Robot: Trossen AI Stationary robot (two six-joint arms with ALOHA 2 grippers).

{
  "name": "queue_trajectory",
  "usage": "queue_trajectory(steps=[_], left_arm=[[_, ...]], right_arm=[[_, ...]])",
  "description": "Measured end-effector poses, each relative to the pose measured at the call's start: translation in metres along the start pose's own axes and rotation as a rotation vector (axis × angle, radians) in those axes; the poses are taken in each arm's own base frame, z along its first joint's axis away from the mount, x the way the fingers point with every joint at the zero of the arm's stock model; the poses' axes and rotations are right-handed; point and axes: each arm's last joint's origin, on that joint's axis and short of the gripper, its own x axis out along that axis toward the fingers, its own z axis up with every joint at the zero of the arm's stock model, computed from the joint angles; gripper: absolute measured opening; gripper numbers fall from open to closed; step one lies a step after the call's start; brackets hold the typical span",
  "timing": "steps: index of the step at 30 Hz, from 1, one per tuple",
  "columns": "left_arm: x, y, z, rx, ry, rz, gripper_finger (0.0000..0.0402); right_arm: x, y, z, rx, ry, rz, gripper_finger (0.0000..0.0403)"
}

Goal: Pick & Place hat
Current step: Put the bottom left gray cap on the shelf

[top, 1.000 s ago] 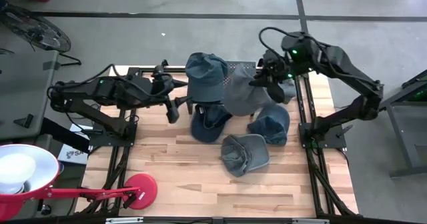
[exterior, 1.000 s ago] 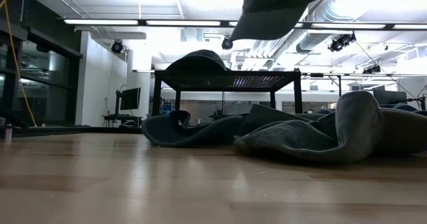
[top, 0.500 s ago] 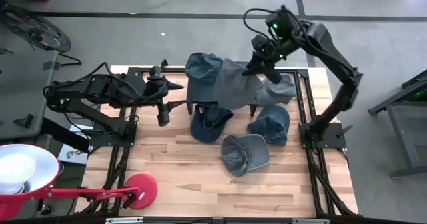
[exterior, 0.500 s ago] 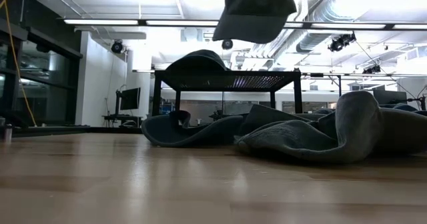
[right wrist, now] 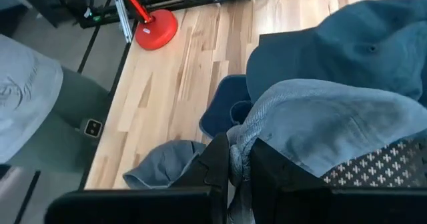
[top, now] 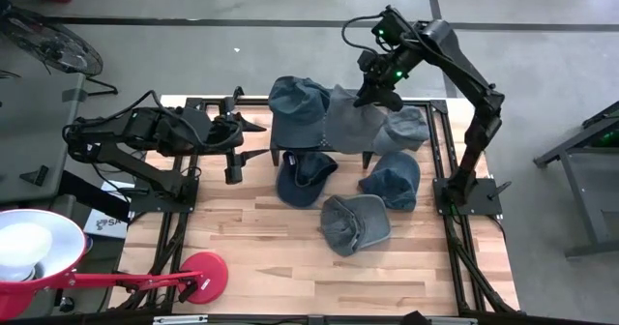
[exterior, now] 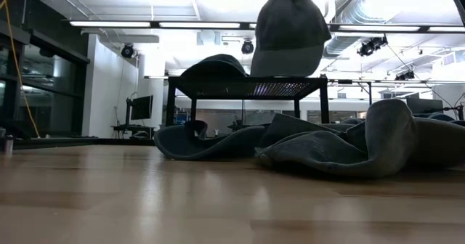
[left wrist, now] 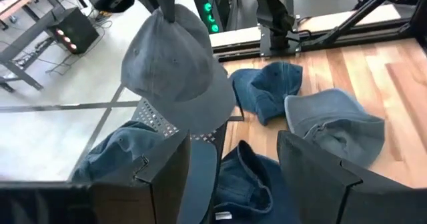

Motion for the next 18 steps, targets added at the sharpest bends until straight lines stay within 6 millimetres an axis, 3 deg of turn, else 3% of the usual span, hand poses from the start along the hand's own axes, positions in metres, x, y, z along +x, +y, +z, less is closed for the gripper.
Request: queue_trajectory(steps=[6, 18], left_arm=[[0.002, 0.001, 0.000, 0.006, 0.007, 0.065, 0.0220], [0.000, 0.008, 0.006, -0.080, -0.036, 0.288, 0.0220]], right_arm=[[0.001, -0.002, 0.000, -0.069, 0.010, -0.020, 0.0022], [-0.006, -0.015, -0.002, -0.179, 0.100, -0.259, 0.0022]])
